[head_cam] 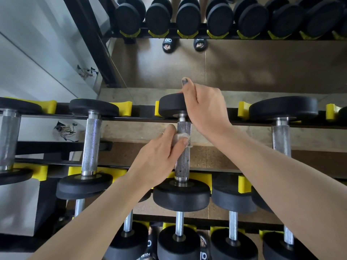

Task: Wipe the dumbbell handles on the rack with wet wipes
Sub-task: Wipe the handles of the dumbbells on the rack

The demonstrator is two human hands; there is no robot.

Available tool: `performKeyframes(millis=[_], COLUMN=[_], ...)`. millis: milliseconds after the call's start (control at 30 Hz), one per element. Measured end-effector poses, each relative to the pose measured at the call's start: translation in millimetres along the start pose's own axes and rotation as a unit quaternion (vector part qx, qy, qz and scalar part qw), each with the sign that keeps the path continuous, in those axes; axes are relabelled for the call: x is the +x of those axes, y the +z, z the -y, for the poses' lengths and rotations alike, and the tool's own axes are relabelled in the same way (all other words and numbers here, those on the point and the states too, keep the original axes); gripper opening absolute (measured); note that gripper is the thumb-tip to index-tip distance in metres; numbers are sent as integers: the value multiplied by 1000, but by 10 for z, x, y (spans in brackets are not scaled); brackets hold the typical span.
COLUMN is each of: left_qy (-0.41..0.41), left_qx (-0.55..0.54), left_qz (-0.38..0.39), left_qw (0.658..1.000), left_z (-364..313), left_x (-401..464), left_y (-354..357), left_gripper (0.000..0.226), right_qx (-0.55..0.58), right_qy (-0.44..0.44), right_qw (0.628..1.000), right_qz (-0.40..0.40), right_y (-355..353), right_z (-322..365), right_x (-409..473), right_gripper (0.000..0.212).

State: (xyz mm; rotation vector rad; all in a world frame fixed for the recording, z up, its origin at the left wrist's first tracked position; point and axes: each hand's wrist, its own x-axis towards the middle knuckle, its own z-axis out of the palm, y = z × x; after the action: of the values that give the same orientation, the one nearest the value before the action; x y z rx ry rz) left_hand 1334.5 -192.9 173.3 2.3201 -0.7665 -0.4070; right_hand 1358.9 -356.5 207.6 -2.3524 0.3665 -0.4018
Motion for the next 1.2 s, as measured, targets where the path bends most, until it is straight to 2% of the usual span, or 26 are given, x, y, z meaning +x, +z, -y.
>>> performKeyframes(millis=[167,267,367,467,533,633,667,733,800,867,933,1067,1133,1200], left_qy=[139,174,98,26,45,151,163,137,55,6,20,111,75,-7], left_qx=[143,190,131,15,2,103,120,93,-1,-72,-78,19,-14,-95], left_qz=[-56,-60,-103,-127,-116,-52,-37,-54,-104,-142,-134,-78,-101,-136], left_qw=[978,964,981,991,992,982,979,985,993,987,988,991,992,986], left_z=[1,51,-31,-83,-48,90,125,111,25,-31,-4,101,84,43], left_x=[-44,11,212,282,177,-26,-44,34,200,275,185,-58,26,182], left_y=[-8,-51,-43,71,80,-2,-19,-12,30,108,143,94,109,119], left_gripper=[27,31,35,27,25,21,19,19,23,26,24,24,27,31], right_qx=[-4,-9,-16,-14,-14,-7,-5,-10,-10,-4,-3,-2,-3,-4], right_qy=[-1,-7,-1,3,2,-11,-14,-9,-2,-6,-7,-15,-14,-9], right_qw=[1000,1000,1000,1000,1000,1000,1000,1000,1000,1000,1000,1000,1000,1000], right_qz=[-4,-14,-20,-15,-11,-14,-19,-27,-25,-20,-16,-20,-24,-22], right_y=[4,17,33,32,16,21,21,35,46,45,37,48,55,60], right_z=[1,4,8,11,10,19,18,5,5,3,-5,-14,-18,-11], right_x=[-8,-9,-6,0,0,-13,-10,-1,-4,-1,5,-1,-1,4], right_gripper=[60,59,57,57,58,58,58,57,56,56,58,59,59,57])
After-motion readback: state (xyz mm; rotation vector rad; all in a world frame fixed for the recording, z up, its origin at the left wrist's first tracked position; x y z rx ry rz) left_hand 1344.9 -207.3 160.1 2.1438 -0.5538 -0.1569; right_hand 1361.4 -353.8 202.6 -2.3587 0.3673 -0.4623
